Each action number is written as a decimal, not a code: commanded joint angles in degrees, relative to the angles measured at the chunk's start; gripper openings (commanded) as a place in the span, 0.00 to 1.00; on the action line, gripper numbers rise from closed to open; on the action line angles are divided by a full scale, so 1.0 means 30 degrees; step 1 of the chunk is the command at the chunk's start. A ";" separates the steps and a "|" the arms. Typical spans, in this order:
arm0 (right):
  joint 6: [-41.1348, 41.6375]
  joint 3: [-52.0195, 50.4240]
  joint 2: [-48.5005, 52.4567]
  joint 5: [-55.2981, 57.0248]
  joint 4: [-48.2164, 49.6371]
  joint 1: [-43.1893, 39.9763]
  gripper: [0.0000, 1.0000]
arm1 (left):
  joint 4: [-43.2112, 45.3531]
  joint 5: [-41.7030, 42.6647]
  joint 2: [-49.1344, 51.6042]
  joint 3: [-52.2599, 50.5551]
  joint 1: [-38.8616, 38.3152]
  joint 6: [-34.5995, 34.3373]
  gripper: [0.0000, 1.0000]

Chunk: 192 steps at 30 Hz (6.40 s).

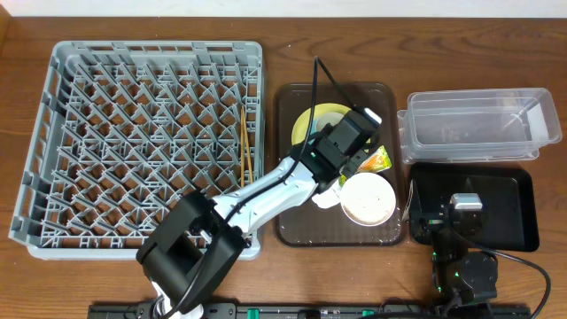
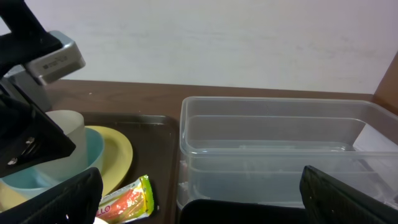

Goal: Sort waste into correct bins and load items into the dishwasher rack

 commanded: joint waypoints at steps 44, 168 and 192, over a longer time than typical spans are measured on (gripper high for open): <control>-0.0080 -0.0029 0.0000 0.0015 -0.0073 -0.0131 0.99 | 0.0372 -0.0240 0.0481 -0.0066 0.0226 0.0182 0.23; -0.0080 -0.0029 0.0000 0.0007 -0.0073 -0.0131 0.99 | -0.1122 0.0809 -0.2259 -0.0073 0.0189 -0.2033 0.06; -0.0080 -0.0029 0.0000 0.0007 -0.0073 -0.0131 0.99 | -0.0554 -0.1231 -0.0255 -0.0073 0.0189 -0.1974 0.16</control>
